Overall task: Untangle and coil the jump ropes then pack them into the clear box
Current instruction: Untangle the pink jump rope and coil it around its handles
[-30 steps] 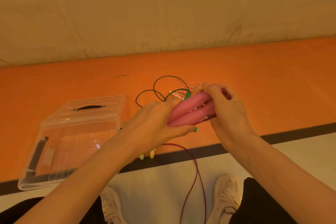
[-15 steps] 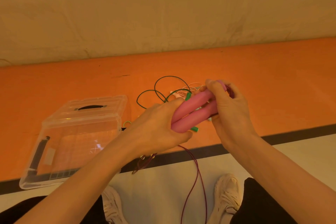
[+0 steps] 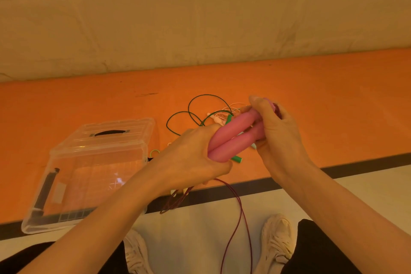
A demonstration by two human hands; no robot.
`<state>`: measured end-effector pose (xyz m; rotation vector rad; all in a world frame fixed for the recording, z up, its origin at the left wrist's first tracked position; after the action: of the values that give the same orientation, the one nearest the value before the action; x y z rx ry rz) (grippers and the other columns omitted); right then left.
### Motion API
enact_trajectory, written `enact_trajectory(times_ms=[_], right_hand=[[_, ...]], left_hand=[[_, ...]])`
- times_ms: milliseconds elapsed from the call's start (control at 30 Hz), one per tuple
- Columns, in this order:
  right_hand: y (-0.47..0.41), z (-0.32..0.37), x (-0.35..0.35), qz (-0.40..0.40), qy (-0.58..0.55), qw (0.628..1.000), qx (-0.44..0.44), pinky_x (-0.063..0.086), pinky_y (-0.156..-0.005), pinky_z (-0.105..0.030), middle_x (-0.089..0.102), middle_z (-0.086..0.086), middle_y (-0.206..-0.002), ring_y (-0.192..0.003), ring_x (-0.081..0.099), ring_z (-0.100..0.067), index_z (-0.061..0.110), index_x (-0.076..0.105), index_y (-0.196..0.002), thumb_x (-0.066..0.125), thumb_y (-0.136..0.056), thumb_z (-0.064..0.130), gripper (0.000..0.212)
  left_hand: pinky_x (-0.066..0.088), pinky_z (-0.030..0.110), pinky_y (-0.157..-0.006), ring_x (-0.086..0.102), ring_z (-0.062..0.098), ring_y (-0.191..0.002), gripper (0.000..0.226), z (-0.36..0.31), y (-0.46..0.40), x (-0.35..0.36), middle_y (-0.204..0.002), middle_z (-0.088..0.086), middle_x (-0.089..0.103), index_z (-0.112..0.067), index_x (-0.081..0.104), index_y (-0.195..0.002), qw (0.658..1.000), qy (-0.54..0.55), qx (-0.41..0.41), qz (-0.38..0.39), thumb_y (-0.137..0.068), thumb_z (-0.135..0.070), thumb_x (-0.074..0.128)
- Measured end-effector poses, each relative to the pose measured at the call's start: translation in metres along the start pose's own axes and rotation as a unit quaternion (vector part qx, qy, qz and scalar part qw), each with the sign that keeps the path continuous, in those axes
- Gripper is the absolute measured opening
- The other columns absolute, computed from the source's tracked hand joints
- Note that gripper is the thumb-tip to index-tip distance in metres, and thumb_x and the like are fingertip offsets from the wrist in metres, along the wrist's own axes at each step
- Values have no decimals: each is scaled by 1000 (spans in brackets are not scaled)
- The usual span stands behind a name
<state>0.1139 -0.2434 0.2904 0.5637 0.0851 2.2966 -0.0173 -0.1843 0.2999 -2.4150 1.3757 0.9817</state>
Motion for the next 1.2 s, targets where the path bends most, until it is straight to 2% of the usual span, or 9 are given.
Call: enact_trajectory(times_ms=[100,167,233,300,500,600,800,1000,1200], right_hand=[[-7,4,3,87,-1,994,61,48,-80,-35,69,-13,-93,-88,64,-24,11,59,-95,53,-85,48,39],[-10,11,1,162,-17,984,76,40,-93,-39,64,-16,-110,-103,56,-27,9,59,-104,53,-83,45,42],[-11,17,-1,241,9,969,50,40,-91,-35,59,-14,-115,-105,51,-25,7,59,-111,66,-68,29,48],[-11,21,-6,275,80,958,15,46,-85,-27,64,-5,-108,-100,57,-16,11,61,-114,58,-71,12,43],[-6,40,-17,345,318,881,-55,48,-86,-21,68,2,-115,-105,62,-10,28,58,-125,61,-78,11,50],[-9,47,-23,300,450,829,-142,45,-93,-19,70,11,-107,-106,62,-5,32,66,-111,72,-81,15,35],[-7,52,-22,228,475,809,-260,44,-75,-13,69,18,-80,-83,63,0,36,67,-107,69,-85,10,35],[-7,58,-19,143,596,692,-382,34,-68,-27,61,10,-86,-81,40,-11,32,74,-99,67,-83,34,18],[-7,49,-18,140,555,750,-330,40,-63,-33,60,0,-81,-72,56,-14,27,75,-100,72,-83,13,22]], left_hand=[[41,24,-43,51,9,-44,24,4,1,-10,-62,-6,55,-27,58,-90,999,35,-16,-11,-76,-15,73],[38,19,-44,49,8,-45,24,5,3,-19,-60,-8,54,-30,60,-87,998,53,-19,-18,-76,-14,74],[39,21,-45,49,8,-47,24,6,5,-24,-62,-6,55,-28,63,-92,997,72,-17,-6,-77,-14,75],[42,23,-46,52,10,-48,28,5,8,-25,-70,-1,63,-25,64,-102,995,96,-10,18,-79,-13,75],[40,18,-45,50,3,-49,37,7,15,-26,-74,-1,60,-31,62,-110,998,61,1,22,-80,-15,75],[40,17,-45,50,1,-47,32,11,16,-27,-72,-3,59,-26,62,-107,999,45,-6,17,-80,-16,74],[43,18,-47,52,3,-48,42,14,14,-27,-82,-7,60,-31,55,-112,999,9,-19,27,-77,-32,78],[36,20,-57,50,4,-69,36,13,15,-29,-73,-11,52,-33,52,-94,988,-149,29,-35,-75,-58,70],[37,38,-67,51,24,-77,36,8,15,-30,-83,-6,59,-22,57,-95,914,-357,104,-165,-70,-47,65]])
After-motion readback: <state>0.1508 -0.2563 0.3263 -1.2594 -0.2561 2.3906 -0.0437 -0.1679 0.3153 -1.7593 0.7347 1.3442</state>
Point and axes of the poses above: each hand's wrist, its own y-axis away from the middle knuckle, its own x-axis out of the palm, z = x × y, the point moved 6 cm from there along -y, towards the middle knuckle
